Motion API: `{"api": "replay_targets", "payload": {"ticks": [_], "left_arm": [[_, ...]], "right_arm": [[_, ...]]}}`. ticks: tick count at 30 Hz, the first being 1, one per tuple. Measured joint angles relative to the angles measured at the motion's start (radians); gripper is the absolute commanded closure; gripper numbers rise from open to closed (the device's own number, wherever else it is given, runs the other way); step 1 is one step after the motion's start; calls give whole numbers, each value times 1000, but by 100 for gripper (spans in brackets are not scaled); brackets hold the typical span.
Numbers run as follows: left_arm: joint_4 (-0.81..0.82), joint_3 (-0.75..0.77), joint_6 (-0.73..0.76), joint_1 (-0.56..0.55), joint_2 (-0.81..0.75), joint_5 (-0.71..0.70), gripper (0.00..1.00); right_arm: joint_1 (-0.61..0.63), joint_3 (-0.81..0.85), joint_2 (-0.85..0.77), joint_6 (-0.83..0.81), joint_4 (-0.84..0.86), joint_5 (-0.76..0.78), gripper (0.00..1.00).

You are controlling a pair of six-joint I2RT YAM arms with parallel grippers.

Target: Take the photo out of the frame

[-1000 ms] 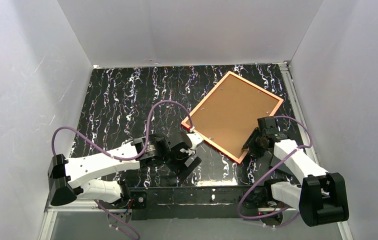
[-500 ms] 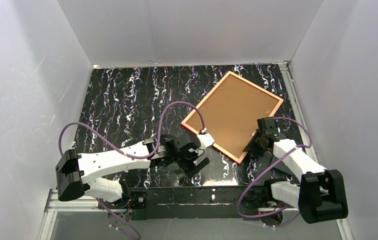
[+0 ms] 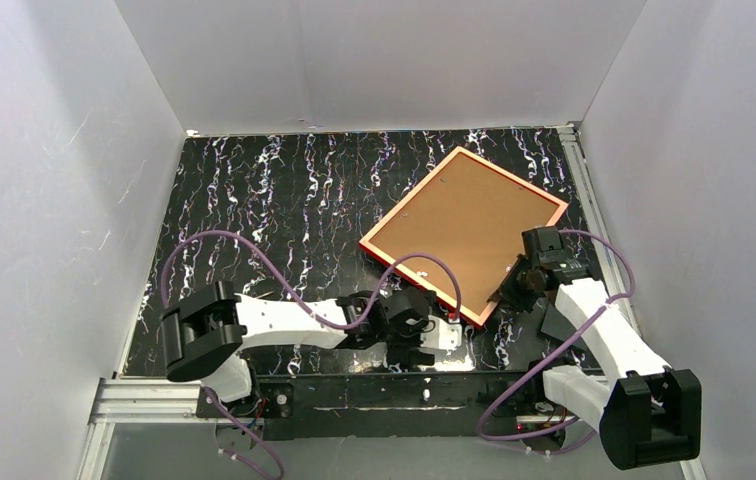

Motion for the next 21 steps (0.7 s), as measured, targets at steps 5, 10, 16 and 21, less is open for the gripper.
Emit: {"api": "replay_targets", "payload": {"ticks": [5,10,16,21], "left_arm": [[124,5,121,-24,71,-56,2],[233,19,225,-90,158,-155,2],[313,36,282,-138,211,-237,5],[352,96,332,-138,285,-288,22]], "right_arm": [[0,9,-32,7,-41,-27,99],[-4,9,-32,6,-55,-35,99],[-8,12,-32,6,-48,-26,99],[-16,24,-34,8,-24,4,99]]}}
